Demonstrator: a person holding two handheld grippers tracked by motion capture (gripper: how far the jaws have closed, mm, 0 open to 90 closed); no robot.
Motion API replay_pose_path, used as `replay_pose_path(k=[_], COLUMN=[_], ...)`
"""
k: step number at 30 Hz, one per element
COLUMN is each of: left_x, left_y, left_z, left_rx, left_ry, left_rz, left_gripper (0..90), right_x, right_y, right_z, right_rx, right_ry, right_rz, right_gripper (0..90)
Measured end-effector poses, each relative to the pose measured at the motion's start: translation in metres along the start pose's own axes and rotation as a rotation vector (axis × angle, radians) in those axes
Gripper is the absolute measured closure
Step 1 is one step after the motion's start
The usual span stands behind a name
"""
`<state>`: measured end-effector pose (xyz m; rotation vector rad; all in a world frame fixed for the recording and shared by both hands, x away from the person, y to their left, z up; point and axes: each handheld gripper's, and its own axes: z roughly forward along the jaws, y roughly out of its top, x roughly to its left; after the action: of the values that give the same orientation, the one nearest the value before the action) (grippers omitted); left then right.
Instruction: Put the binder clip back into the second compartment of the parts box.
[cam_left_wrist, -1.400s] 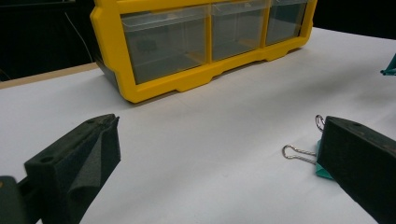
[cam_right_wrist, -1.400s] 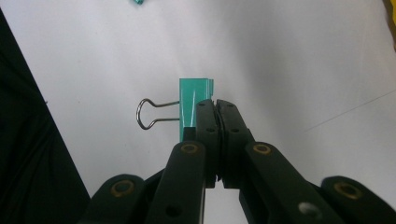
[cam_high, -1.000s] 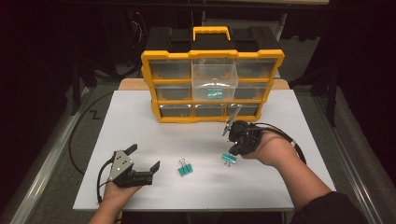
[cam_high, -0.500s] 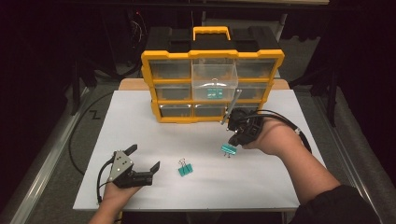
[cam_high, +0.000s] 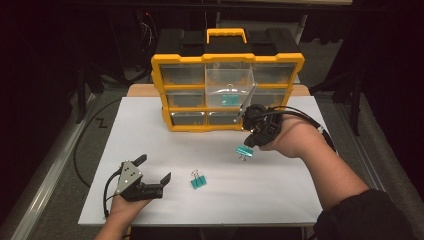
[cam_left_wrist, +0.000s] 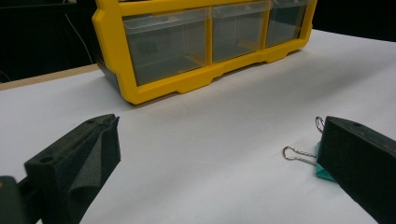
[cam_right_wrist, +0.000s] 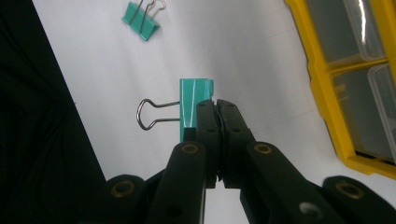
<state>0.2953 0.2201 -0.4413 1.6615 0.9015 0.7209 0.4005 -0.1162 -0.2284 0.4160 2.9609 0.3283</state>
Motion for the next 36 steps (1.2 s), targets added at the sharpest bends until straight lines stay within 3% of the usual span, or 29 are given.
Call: replay_pose_path(k=[21, 36], left_x=[0.0, 0.001], left_y=[0.0, 0.0], left_z=[0.0, -0.001], left_rx=[-0.002, -0.004], left_ry=[-0.002, -0.004], left_rz=[0.001, -0.001], left_gripper=[0.3, 0.3], right_x=[-0.007, -0.014], right_y=[0.014, 0.029], right_z=[-0.063, -0.095], right_rx=[-0.038, -0.025], right_ry=[-0.051, -0.047], right_rz=[0.016, 0.008], right_gripper=[90.0, 90.0])
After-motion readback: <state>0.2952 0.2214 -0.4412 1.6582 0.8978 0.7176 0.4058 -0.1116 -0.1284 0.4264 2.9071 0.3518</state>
